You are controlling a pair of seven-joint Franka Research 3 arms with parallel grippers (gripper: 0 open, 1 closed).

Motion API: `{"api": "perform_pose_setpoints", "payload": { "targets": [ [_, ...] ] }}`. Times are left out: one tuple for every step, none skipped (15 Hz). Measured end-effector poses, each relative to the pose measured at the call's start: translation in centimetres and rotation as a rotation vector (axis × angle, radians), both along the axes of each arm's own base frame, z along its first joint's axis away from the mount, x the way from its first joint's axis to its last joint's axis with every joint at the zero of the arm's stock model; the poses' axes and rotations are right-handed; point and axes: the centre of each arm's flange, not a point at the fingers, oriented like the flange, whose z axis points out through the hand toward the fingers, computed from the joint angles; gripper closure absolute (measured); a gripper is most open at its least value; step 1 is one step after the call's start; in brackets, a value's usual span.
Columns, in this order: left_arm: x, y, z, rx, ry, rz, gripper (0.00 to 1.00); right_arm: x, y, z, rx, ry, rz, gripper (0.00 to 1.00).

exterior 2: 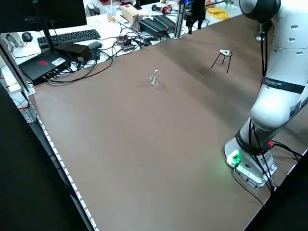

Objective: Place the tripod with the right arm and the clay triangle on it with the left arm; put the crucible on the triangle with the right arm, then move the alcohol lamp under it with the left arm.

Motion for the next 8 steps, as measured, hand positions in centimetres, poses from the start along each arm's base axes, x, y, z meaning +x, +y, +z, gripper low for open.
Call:
{"api": "perform_pose_setpoints", "payload": {
  "targets": [
    [0.6,2.4,0.1,0.0,0.011,-0.027,0.0,0.1,0.1,-0.1,0.0,-0.003,0.002,0.65],
    [1.2,4.9,0.1,-0.004,0.019,-0.057,0.0,0.2,0.2,-0.2,0.0,-0.006,0.002,0.66],
    [1.8,7.5,0.0,-0.01,0.025,-0.091,0.0,0.3,0.3,-0.4,0.0,-0.013,0.003,0.67],
    [2.3,10.1,0.0,-0.018,0.028,-0.122,0.0,0.4,0.4,-0.6,-0.002,-0.021,0.002,0.67],
    [3.1,14.9,-0.1,-0.034,0.028,-0.184,0.0,0.6,0.3,-1.0,-0.003,-0.035,-0.001,0.67],
    [3.3,17.2,-0.2,-0.043,0.027,-0.214,0.0,0.7,0.3,-1.1,-0.004,-0.038,-0.002,0.67],
    [3.5,19.5,-0.3,-0.051,0.026,-0.247,0.0,0.8,0.2,-1.2,-0.003,-0.039,-0.003,0.67],
    [3.6,21.6,-0.5,-0.061,0.026,-0.28,0.0,0.8,0.2,-1.3,-0.002,-0.038,-0.003,0.67]
  ]
}}
